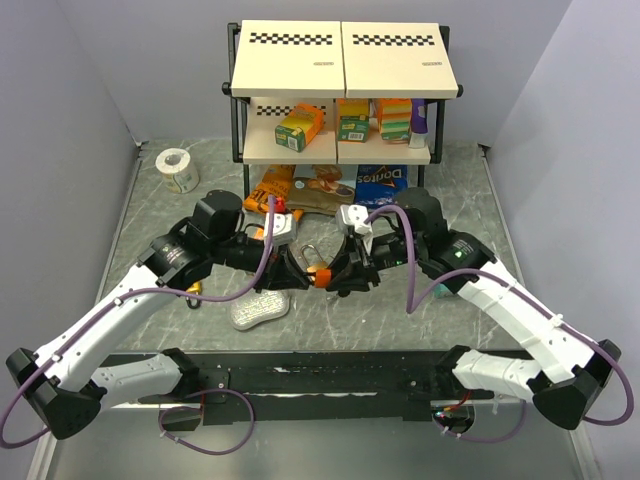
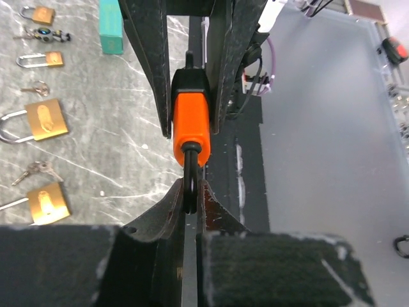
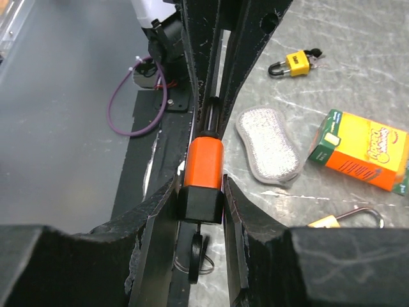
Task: Lock with the key
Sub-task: Lock the lock.
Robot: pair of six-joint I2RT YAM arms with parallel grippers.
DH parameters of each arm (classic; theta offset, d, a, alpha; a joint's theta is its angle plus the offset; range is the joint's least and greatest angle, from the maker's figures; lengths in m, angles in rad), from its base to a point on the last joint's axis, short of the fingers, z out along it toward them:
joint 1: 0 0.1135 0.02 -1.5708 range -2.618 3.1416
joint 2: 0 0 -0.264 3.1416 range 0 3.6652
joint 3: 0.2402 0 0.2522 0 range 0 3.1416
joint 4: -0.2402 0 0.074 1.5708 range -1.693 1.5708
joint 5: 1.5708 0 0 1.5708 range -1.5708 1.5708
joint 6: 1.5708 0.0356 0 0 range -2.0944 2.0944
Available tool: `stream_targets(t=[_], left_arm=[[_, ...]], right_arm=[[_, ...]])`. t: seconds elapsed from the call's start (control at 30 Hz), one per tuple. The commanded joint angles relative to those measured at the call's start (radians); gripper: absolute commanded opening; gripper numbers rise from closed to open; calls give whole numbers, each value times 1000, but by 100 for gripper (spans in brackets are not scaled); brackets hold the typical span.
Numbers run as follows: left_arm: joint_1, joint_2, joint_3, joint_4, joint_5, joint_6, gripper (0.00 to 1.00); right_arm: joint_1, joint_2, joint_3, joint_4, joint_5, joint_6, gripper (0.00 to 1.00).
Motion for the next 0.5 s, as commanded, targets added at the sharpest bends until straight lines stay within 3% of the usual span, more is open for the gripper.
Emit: stream_targets(t=[0.0,0.23,0.43,0.47], left_arm=[[-59,43,24,298,49,-80,1],[-83,62,13,325,43,-94,1],[-20,-2,-39,234,41,-48,1],[-1,-13,-45,211,49,-43,1]], right_arm=[[70,59,8,231,-58,29,0],[107,95,17,312,-61,82,0],[35,55,21,168,-64,49,0],[17,49,19,135,-67,42,18]])
